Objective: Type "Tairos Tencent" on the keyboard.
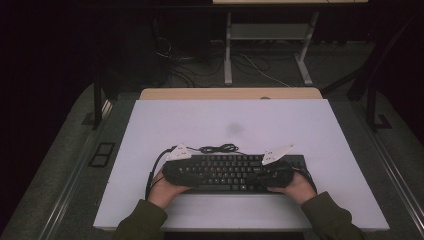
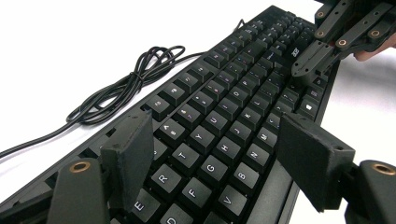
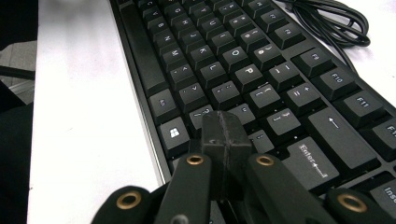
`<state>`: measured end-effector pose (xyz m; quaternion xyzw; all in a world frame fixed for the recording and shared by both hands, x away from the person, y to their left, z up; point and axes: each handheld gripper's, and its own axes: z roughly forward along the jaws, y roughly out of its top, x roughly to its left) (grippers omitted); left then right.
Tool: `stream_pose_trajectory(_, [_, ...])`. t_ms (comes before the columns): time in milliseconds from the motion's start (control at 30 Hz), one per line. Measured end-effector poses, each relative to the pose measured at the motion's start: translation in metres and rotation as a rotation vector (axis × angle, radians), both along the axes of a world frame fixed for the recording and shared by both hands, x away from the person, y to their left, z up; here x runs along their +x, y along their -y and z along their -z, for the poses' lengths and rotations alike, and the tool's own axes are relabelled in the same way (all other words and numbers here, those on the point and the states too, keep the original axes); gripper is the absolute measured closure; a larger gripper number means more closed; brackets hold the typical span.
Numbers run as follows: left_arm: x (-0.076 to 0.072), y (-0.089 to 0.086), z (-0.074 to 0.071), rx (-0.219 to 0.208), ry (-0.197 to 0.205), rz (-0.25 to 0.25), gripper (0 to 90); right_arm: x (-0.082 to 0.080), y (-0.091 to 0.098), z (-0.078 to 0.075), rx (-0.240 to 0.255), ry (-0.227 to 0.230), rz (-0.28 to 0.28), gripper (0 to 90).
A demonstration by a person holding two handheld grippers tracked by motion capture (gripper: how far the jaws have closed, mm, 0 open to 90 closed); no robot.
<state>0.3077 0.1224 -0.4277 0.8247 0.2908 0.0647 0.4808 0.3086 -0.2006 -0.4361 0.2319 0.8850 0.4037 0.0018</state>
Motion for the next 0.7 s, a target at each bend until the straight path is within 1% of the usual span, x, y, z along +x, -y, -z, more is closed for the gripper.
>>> stream_pose_trajectory(133, [0.001, 0.002, 0.000, 0.005, -0.001, 0.000, 27.3, 0.000, -0.001, 0.002, -0.014, 0.001, -0.004, 89.6])
stream_pose_trajectory(167, [0.001, 0.002, 0.000, 0.006, -0.002, -0.001, 27.4, 0.000, -0.001, 0.002, -0.010, -0.005, -0.003, 89.6])
stream_pose_trajectory(233, [0.003, 0.003, 0.001, 0.006, 0.001, -0.002, 28.0, 0.000, -0.001, 0.002, -0.015, -0.001, -0.007, 89.6])
stream_pose_trajectory(333, [0.006, 0.003, 0.001, 0.007, -0.001, -0.006, 32.0, 0.000, -0.001, 0.002, -0.011, -0.004, -0.006, 89.6])
stream_pose_trajectory(433, [0.008, 0.003, 0.001, 0.008, -0.006, -0.006, 39.5, 0.000, -0.001, 0.002, -0.013, -0.003, -0.006, 89.6])
stream_pose_trajectory(567, [0.012, 0.004, 0.002, 0.024, -0.016, 0.000, 52.3, 0.000, -0.001, 0.002, -0.011, -0.005, -0.005, 89.6])
stream_pose_trajectory(700, [0.016, 0.007, 0.001, 0.043, -0.016, -0.006, 65.6, 0.000, -0.001, 0.002, -0.010, -0.005, -0.003, 89.6])
